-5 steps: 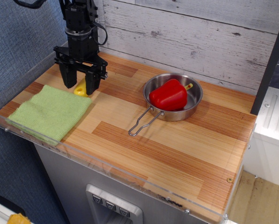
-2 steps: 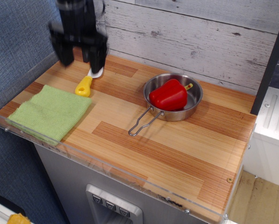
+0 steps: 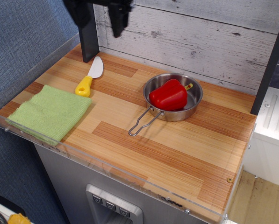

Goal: Put the knife behind the cloth.

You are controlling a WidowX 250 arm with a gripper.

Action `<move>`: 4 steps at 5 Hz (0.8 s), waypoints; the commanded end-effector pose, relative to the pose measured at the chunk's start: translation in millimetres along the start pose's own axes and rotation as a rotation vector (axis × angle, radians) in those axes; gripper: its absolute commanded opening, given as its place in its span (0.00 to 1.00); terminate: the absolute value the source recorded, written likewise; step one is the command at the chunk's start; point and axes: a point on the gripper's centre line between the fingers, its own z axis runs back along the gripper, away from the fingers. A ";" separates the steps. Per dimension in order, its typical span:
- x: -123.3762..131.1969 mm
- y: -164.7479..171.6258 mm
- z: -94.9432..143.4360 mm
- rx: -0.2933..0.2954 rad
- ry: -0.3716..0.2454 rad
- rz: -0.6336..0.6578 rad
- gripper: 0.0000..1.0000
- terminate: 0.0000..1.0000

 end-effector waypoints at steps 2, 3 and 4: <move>-16.7 -27.2 5.0 -0.082 0.043 -0.113 1.00 0.00; -16.7 -27.2 5.0 -0.082 0.043 -0.113 1.00 0.00; -16.7 -27.2 5.0 -0.082 0.043 -0.113 1.00 0.00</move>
